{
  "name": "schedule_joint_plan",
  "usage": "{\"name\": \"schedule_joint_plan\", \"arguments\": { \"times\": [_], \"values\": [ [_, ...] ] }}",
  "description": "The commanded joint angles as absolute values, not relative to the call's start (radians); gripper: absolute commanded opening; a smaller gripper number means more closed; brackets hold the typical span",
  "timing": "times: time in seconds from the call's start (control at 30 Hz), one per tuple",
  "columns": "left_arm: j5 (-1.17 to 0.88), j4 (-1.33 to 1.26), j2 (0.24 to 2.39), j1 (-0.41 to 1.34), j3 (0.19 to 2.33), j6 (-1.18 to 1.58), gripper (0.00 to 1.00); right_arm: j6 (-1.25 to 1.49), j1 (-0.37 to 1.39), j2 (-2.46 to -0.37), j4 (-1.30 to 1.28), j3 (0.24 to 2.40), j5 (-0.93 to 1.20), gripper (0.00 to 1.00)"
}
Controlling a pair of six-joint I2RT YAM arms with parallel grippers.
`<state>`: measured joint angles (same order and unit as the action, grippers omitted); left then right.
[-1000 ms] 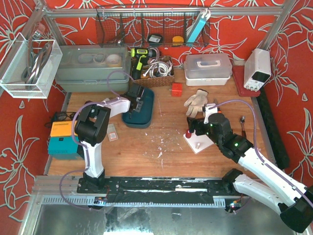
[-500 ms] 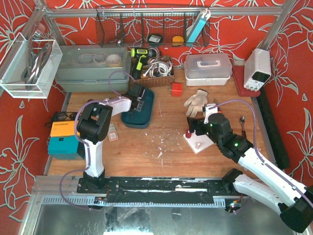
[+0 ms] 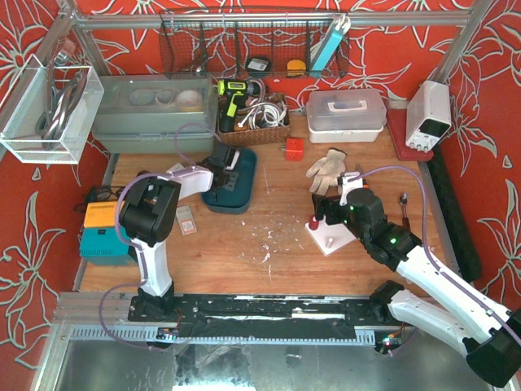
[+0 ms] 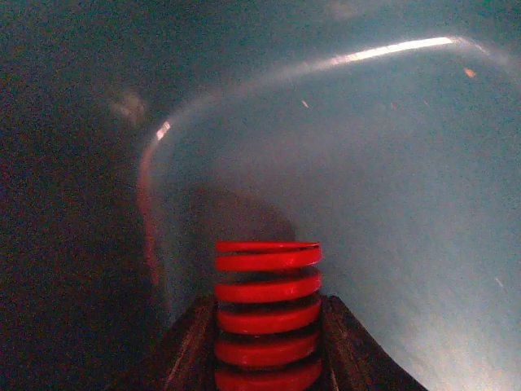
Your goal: Install the large spring
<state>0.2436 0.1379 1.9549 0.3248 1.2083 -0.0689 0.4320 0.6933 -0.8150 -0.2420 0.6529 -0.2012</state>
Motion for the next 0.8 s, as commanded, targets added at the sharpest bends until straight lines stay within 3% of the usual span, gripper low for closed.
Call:
{"name": "schedule_joint_plan", "arguments": {
  "times": [0.0, 0.23, 0.57, 0.77],
  "values": [
    [0.157, 0.070, 1.838, 0.324, 1.124, -0.029, 0.18, 0.423, 0.693, -0.815, -0.227, 0.635, -0.223, 0.97],
    [0.054, -0.106, 1.633, 0.325, 0.950, 0.028, 0.13, 0.422, 0.693, -0.830, -0.225, 0.636, -0.222, 0.97],
    [-0.159, -0.554, 1.302, 0.408, 0.586, 0.074, 0.11, 0.419, 0.693, -0.854, -0.245, 0.662, -0.204, 0.97],
    [-0.192, -0.820, 1.160, 0.541, 0.371, 0.041, 0.10, 0.424, 0.690, -0.909, -0.306, 0.763, -0.039, 0.95]
  ]
}}
